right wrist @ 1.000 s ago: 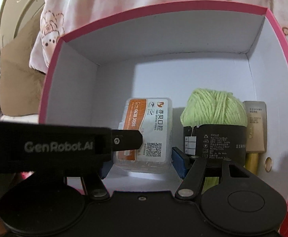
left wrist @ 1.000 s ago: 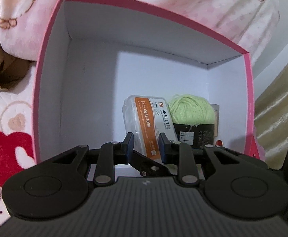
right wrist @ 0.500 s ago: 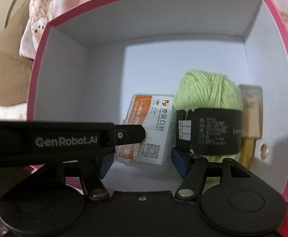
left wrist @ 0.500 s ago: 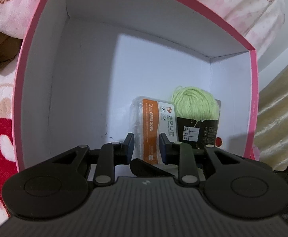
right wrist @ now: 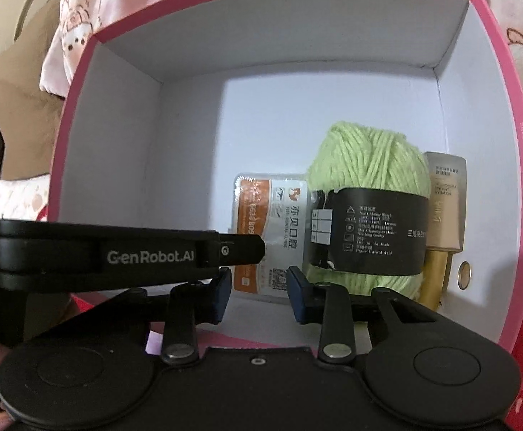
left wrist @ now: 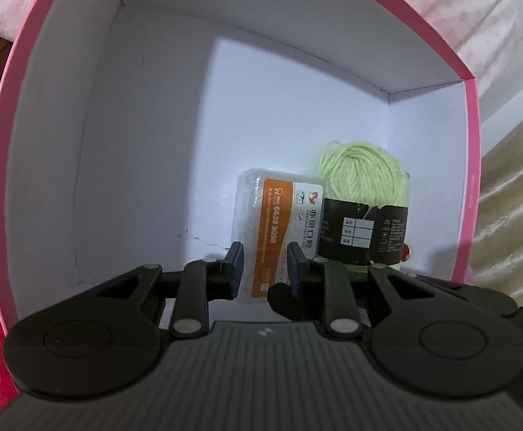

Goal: Organize objects
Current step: 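Lower the card pack beside the yarn ball and open the left gripper, then withdraw the left gripper from the box toward the blue packet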

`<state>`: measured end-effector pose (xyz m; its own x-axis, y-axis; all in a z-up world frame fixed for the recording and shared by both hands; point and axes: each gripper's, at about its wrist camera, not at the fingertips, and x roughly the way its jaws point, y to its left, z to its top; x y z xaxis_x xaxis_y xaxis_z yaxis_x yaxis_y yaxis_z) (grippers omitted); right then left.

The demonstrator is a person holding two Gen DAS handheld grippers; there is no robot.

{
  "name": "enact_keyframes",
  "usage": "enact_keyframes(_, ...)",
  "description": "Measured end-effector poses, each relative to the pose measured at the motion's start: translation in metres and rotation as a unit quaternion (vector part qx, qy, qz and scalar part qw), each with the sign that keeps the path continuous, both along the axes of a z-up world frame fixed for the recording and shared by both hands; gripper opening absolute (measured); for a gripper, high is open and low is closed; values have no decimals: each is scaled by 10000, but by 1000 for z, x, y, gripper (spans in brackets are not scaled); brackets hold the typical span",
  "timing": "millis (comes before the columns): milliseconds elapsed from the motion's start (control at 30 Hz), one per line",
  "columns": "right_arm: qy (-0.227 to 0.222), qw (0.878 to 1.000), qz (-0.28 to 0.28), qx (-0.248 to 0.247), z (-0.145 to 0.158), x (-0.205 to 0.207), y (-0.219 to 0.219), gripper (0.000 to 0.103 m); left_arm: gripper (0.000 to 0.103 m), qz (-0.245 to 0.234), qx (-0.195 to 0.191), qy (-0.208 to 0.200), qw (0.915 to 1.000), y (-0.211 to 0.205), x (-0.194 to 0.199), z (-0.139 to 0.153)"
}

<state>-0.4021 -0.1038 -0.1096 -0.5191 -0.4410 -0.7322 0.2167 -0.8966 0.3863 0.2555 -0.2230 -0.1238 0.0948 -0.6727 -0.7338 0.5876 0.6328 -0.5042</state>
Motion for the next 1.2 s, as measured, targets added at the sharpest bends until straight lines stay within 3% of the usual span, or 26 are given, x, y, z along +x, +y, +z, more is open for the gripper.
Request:
enact_keyframes(200,98,9999,29,22,6,7,-1,39,25,-46,149,-142,9998,-3,-4,4)
enact_keyframes(333,217,9998,21,-11,22,23,17,40,37,-127,187,-212,9995,-1,-10,17)
enact_keyframes(400,246,9997,33,-14,31,31,22,41,37,-149,176,-271,9994,2,-16,26)
enact_keyframes(667,635,9978,-163,-3,82,74,71,48,45,-286,273,-706,9967,36,-45,83)
enact_keyframes(800,658,9977,-143,-99,98,94,87,50,45,-445,854,-1204,9880,48,-65,123)
enact_keyframes(867,606,9981,-92,-82,105,102,92,52,49,-493,916,-1442,9841,56,-74,141)
enact_keyframes(1033,425,9990,93,-125,111,126,107,58,55,-627,931,-1419,9835,73,-98,166)
enact_keyframes(1200,273,9993,250,-96,110,146,114,67,58,-823,839,-1270,9849,77,-128,171)
